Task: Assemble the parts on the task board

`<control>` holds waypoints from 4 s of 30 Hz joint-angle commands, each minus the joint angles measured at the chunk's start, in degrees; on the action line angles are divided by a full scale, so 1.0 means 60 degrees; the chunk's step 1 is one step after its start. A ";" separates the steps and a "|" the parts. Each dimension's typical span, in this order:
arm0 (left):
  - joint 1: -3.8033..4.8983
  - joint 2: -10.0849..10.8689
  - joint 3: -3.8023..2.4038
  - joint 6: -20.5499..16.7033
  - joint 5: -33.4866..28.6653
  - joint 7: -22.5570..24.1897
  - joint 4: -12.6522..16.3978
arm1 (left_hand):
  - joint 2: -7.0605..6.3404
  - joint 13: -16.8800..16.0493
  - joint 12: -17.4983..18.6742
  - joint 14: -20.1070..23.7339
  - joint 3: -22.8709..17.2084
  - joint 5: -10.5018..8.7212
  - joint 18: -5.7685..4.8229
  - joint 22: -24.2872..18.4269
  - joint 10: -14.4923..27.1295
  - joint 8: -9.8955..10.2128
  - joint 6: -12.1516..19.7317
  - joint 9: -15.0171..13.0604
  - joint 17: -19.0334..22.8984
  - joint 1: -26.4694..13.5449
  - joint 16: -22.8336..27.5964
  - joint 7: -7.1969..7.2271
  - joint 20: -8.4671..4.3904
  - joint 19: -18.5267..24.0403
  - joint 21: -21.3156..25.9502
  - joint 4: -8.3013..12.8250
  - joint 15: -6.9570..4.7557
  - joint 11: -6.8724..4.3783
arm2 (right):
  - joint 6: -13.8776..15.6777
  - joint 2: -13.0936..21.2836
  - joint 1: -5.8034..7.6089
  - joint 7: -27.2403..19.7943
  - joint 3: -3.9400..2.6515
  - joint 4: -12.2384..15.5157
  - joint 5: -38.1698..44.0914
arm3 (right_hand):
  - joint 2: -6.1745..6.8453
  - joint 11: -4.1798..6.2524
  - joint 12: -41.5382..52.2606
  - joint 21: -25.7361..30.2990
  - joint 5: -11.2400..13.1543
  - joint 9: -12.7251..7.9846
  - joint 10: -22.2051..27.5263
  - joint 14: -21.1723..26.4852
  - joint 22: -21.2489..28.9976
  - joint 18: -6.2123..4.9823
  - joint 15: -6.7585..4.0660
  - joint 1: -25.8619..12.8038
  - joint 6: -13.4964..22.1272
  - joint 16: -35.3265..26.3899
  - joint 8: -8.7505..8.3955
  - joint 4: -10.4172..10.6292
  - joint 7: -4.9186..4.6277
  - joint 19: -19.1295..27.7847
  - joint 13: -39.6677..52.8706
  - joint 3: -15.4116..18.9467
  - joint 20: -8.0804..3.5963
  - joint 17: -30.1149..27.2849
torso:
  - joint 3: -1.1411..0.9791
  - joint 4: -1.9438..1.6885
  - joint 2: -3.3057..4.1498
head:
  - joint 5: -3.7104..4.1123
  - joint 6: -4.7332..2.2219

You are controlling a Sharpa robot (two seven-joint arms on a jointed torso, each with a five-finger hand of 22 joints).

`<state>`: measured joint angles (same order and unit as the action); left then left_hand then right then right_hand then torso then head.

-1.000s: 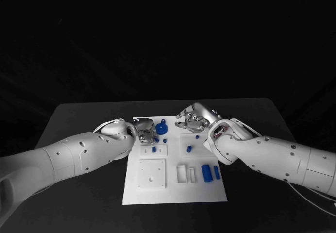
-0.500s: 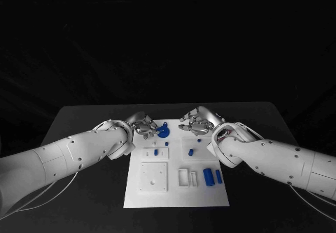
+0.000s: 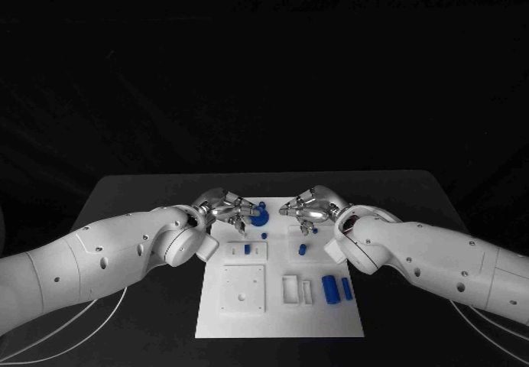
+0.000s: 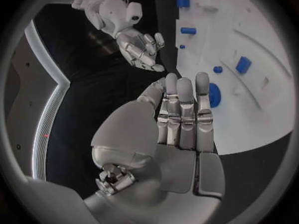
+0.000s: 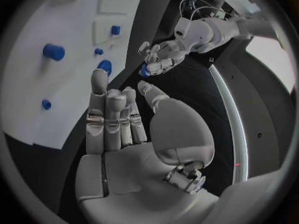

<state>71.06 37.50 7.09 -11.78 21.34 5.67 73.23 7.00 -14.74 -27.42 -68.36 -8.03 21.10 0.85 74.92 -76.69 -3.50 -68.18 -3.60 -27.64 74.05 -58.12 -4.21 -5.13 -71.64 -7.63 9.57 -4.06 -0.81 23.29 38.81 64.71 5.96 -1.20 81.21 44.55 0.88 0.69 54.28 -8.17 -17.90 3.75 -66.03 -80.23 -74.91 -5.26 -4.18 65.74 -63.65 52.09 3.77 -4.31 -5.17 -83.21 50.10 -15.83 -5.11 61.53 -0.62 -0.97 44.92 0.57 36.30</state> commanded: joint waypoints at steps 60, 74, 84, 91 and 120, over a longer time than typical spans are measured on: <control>-0.0090 0.0688 0.0006 0.0502 0.0521 0.1540 0.0930 | 0.0148 0.0008 0.0071 0.0041 0.0097 0.0030 0.0092 0.0196 -0.0110 -0.0027 -0.0500 -0.0206 -0.0033 -0.0044 -0.0081 0.0181 -0.0012 0.0065 -0.0090 0.0243 0.0014 -0.0030 | -0.1314 0.0430 -0.0017 -0.1213 -0.0002 0.0643 -0.4167 | -0.0459 0.0035 0.0594 -0.2499 -0.0718 0.0009 -0.0484 -0.0298 -0.0384 0.0027 -0.0076 -0.0428 -0.0166 0.0665 -0.0029 -0.1789 -0.0051 0.0339 0.0831 -0.3184 -0.0112 0.0716 | 0.0012 -0.0018 -0.0018 | -0.0015 -0.0036; -0.0090 0.0668 0.0006 0.0490 0.0521 0.1539 0.0900 | 0.0150 0.0008 0.0072 0.0041 0.0099 0.0029 0.0093 0.0196 -0.0110 -0.0027 -0.0500 -0.0205 -0.0034 -0.0046 -0.0082 0.0181 -0.0012 0.0066 -0.0092 0.0246 0.0014 -0.0030 | -0.1443 0.0356 -0.0017 -0.1114 -0.0002 0.0654 -0.3938 | -0.0443 0.0041 0.0577 -0.2518 -0.0705 0.0011 -0.0483 -0.0299 -0.0379 0.0027 -0.0079 -0.0415 -0.0217 0.0653 -0.0027 -0.1795 -0.0040 0.0356 0.0822 -0.3195 -0.0114 0.0713 | 0.0000 -0.0006 -0.0018 | -0.0025 -0.0033; -0.0091 0.0644 0.0006 0.0504 0.0521 0.1542 0.0891 | 0.0178 0.0007 0.0086 0.0045 0.0124 0.0017 0.0098 0.0191 -0.0110 -0.0027 -0.0498 -0.0204 -0.0040 -0.0069 -0.0087 0.0179 -0.0008 0.0080 -0.0124 0.0286 0.0014 -0.0029 | -0.1488 0.0319 -0.0017 -0.1080 -0.0002 0.0650 -0.3836 | -0.0444 0.0043 0.0569 -0.2536 -0.0700 0.0010 -0.0481 -0.0300 -0.0378 0.0031 -0.0081 -0.0409 -0.0235 0.0657 -0.0029 -0.1798 -0.0034 0.0362 0.0818 -0.3193 -0.0116 0.0718 | 0.0003 -0.0007 -0.0017 | -0.0017 -0.0029; -0.0091 0.0620 0.0006 0.0541 0.0521 0.1529 0.0891 | 0.0178 0.0007 0.0086 0.0045 0.0124 0.0017 0.0098 0.0191 -0.0110 -0.0027 -0.0498 -0.0204 -0.0040 -0.0069 -0.0087 0.0179 -0.0008 0.0080 -0.0124 0.0286 0.0014 -0.0029 | -0.1481 0.0275 -0.0017 -0.1094 -0.0002 0.0660 -0.3816 | -0.0448 0.0045 0.0566 -0.2545 -0.0687 0.0010 -0.0484 -0.0298 -0.0372 0.0033 -0.0083 -0.0406 -0.0253 0.0651 -0.0029 -0.1796 -0.0032 0.0378 0.0824 -0.3188 -0.0119 0.0719 | 0.0002 -0.0014 -0.0017 | -0.0002 -0.0020; -0.0091 0.0584 0.0016 -0.0028 0.1144 0.0942 0.0860 | 0.0135 0.0011 0.0104 0.0013 0.0155 0.0177 0.0108 0.0197 -0.0160 -0.0028 -0.0552 -0.0204 -0.0054 -0.0088 -0.0109 0.0194 -0.0015 0.0073 -0.0174 0.0343 0.0004 -0.0044 | -0.1493 0.0205 -0.0017 -0.1284 -0.0002 0.0733 -0.3830 | -0.0453 0.0048 0.0573 -0.2583 -0.0703 0.0009 -0.0494 -0.0303 -0.0372 0.0034 -0.0084 -0.0406 -0.0258 0.0655 -0.0031 -0.1793 -0.0030 0.0385 0.0839 -0.3182 -0.0121 0.0730 | -0.0003 -0.0015 -0.0012 | -0.0016 0.0011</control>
<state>70.53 41.18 7.16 -10.46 25.89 13.06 78.35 7.72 -14.71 -27.15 -68.38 -7.07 21.90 0.85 74.95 -77.31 -3.50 -68.78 -3.61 -27.89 73.69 -58.56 -4.39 -5.12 -71.65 -8.30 11.30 -4.05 -1.03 15.34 40.24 64.62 -0.42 -1.15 85.15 21.20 -1.87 0.89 57.66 -23.48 -22.41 3.70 -68.49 -81.57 -74.90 -4.37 -4.68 62.83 -64.84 55.90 3.40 -14.94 -5.22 -81.27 55.09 -34.65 -5.83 65.86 -0.61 -1.05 44.82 0.46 36.35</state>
